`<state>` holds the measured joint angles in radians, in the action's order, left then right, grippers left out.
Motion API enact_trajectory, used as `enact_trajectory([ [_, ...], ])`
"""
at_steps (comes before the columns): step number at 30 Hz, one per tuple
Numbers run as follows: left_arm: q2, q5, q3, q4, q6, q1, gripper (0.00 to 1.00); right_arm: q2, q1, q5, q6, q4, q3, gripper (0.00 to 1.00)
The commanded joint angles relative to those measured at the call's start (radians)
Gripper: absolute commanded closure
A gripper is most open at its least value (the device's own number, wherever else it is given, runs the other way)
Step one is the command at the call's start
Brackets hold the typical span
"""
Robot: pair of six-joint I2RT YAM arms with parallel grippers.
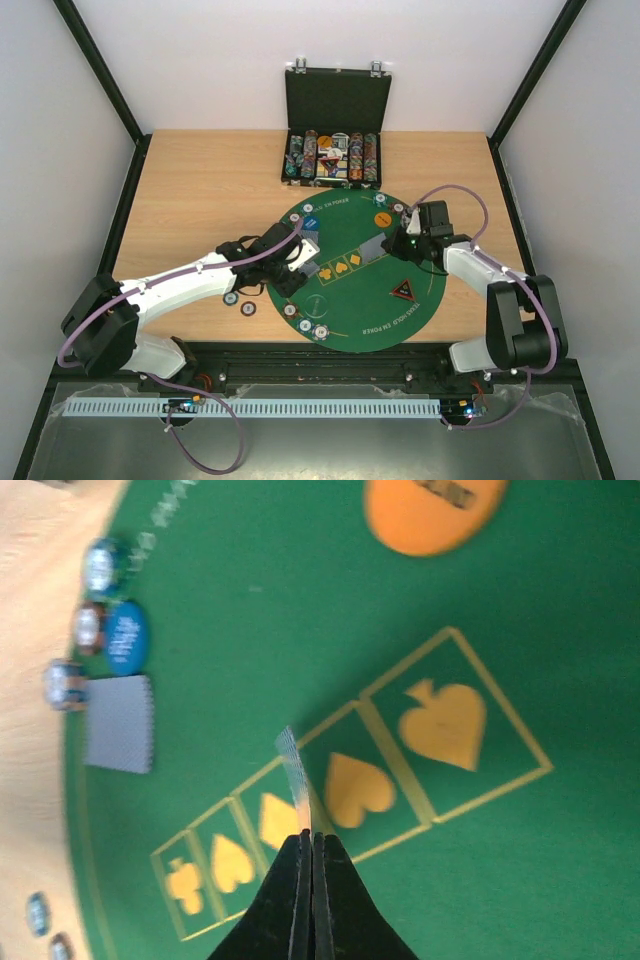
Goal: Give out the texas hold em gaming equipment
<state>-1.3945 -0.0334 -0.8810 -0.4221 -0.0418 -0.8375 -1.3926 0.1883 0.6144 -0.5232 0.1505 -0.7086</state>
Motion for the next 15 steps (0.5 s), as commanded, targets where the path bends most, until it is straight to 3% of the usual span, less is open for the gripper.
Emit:
enact_trajectory([
  [1, 0.001, 0.007, -0.001, -0.01, -0.002, -0.005, 0.43, -0.036, -0.003, -0.187, 0.038, 0.043, 0.014, 0.99],
  [5, 0.0, 0.006, -0.002, -0.009, -0.003, -0.005, 0.43, -0.081, -0.003, -0.321, 0.053, 0.05, -0.015, 0.98],
  [15, 0.002, 0.008, -0.001, -0.009, -0.003, -0.007, 0.43, -0.235, -0.004, -0.47, 0.1, 0.088, -0.126, 0.99],
])
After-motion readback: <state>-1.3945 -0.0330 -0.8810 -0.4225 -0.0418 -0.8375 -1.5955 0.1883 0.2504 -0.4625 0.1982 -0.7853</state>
